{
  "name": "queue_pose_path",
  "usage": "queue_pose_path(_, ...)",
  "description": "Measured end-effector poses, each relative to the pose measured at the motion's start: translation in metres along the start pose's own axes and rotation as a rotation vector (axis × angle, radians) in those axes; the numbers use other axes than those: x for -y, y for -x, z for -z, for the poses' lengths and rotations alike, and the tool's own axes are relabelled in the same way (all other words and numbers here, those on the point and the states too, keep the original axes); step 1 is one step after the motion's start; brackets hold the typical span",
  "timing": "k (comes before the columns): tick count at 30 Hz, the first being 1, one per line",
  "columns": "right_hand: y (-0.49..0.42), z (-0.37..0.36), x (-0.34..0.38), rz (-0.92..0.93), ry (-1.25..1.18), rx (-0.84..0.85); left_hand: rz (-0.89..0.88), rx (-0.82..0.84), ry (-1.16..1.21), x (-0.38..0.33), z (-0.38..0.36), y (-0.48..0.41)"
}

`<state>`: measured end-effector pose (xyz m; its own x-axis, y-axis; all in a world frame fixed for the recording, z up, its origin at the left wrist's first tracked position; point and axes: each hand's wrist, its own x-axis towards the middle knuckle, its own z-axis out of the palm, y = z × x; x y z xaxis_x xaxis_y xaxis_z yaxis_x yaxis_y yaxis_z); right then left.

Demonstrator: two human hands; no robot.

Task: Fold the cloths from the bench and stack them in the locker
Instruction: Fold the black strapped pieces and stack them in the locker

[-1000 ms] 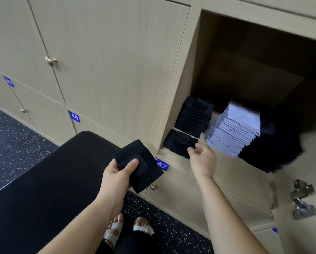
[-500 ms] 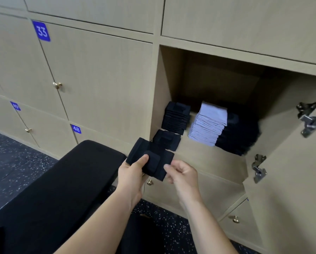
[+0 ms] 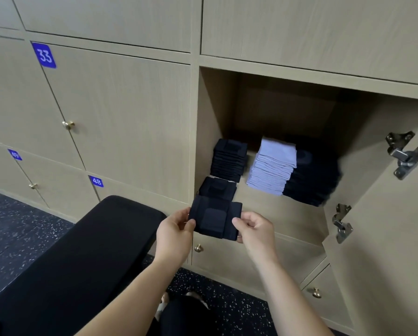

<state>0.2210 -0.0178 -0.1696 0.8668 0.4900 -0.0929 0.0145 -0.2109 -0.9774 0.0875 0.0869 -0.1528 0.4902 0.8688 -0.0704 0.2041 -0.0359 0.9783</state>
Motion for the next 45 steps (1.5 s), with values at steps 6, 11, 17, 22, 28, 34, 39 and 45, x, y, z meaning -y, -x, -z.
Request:
queue_pose_path(6, -0.044, -0.007, -0.009, -0.035, -0.072, -0.069, -0.073, 0.079, -0.126, 0.008, -0.019, -0.038)
queue_pose_path(11, -0.094, -0.014, -0.005, 0.011, -0.111, -0.123, -0.118, 0.119, -0.246, 0.016, -0.03, -0.07)
queue_pose_path(17, -0.147, -0.033, -0.002, -0.013, -0.151, -0.142, -0.14, 0.145, -0.325, 0.039, -0.031, -0.094)
queue_pose_path(22, -0.176, -0.05, -0.02, -0.087, -0.153, -0.162, -0.138, 0.156, -0.357, 0.053, -0.031, -0.106)
queue_pose_path(28, -0.194, -0.058, -0.038, -0.123, -0.044, -0.16, -0.142, 0.158, -0.394, 0.059, -0.036, -0.114)
queue_pose_path(34, -0.195, -0.059, -0.041, -0.034, 0.238, -0.202, -0.147, 0.168, -0.402, 0.063, -0.037, -0.115)
queue_pose_path(39, -0.184, -0.057, -0.026, -0.003, 0.528, -0.251, -0.136, 0.182, -0.41, 0.062, -0.033, -0.11)
queue_pose_path(45, -0.158, -0.049, -0.016, -0.012, 0.636, -0.218, -0.11, 0.16, -0.429, 0.052, -0.018, -0.094)
